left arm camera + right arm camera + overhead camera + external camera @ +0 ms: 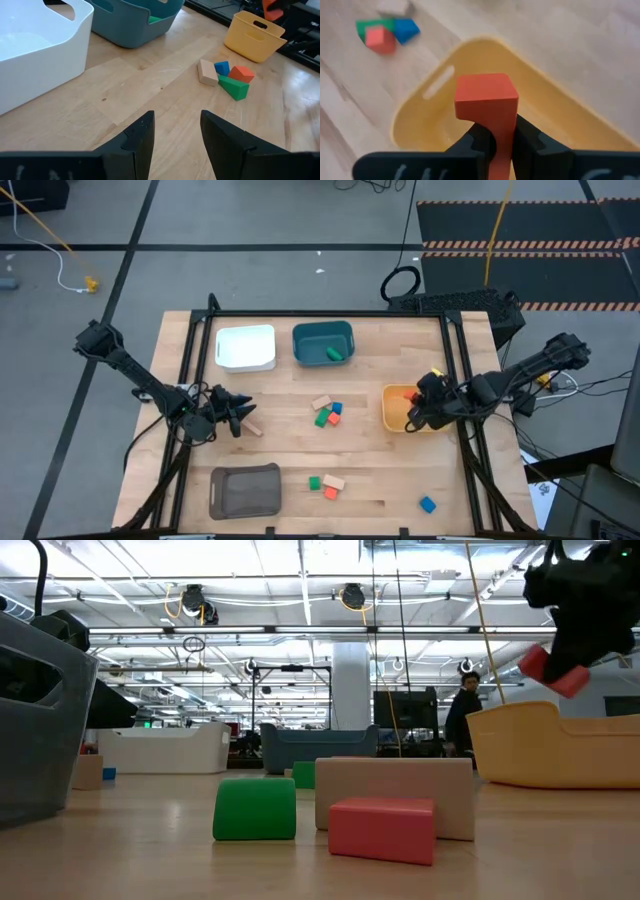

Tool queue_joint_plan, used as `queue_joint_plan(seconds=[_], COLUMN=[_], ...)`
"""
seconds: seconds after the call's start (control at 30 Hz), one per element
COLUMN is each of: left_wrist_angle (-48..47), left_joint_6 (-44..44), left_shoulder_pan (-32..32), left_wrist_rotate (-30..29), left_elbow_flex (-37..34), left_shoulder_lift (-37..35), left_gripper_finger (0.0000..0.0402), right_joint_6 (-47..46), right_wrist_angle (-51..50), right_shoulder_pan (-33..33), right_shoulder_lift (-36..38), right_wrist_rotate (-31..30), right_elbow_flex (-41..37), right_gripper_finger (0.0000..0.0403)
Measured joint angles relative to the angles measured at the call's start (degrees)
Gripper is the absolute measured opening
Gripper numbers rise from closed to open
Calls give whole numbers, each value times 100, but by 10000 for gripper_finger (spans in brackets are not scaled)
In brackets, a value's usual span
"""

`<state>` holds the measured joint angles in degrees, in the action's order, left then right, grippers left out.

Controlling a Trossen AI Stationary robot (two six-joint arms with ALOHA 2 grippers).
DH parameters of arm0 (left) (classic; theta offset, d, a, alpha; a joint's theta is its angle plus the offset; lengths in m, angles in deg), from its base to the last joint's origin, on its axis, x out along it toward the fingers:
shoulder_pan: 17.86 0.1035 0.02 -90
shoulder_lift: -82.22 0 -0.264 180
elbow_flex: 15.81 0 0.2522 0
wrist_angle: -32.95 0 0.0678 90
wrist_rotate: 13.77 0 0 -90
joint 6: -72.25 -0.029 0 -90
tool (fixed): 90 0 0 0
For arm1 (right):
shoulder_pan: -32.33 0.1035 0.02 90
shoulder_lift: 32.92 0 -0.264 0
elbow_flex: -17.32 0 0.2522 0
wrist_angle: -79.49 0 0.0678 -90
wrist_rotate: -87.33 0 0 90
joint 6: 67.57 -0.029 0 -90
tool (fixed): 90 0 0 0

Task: Sort & place blocks by color
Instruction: Put the bottom right orange block into the yellow bin, then put the middle left brown block into the white bin

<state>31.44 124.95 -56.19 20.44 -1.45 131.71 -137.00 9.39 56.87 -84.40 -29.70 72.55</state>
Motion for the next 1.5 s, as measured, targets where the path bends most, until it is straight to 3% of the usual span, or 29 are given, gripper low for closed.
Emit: queue_joint_plan(seconds=[0.23, 0.47, 0.67, 0.8, 1.27, 1.5], left_wrist_angle=[0, -12, -9, -4, 0, 91], left_joint_6=[0, -11, 7, 7, -7, 2], left_shoulder_pan=[-1, 0, -4, -4, 0, 128], left_wrist_rotate=[0, 43, 1789, 2218, 2236, 1540], left_elbow_flex=[-1, 0, 0, -1, -1, 0], left_shoulder_lift=[-2, -2, -1, 0, 0, 0], left_gripper_finger=[161, 161, 161, 161, 161, 161], right_joint_6=[-39, -41, -41, -43, -26, -32], right_wrist_angle=[-21, -12, -9, -8, 332, 703], right_shoulder_pan=[-12, -10, -10, -10, -10, -10], right_shoulder_lift=[-60, -62, -60, -60, -62, -60], right_wrist_rotate=[177, 177, 180, 182, 315, 322], right_elbow_flex=[0, 0, 0, 0, 0, 0], right_gripper_finger=[36, 73, 108, 126, 184, 189])
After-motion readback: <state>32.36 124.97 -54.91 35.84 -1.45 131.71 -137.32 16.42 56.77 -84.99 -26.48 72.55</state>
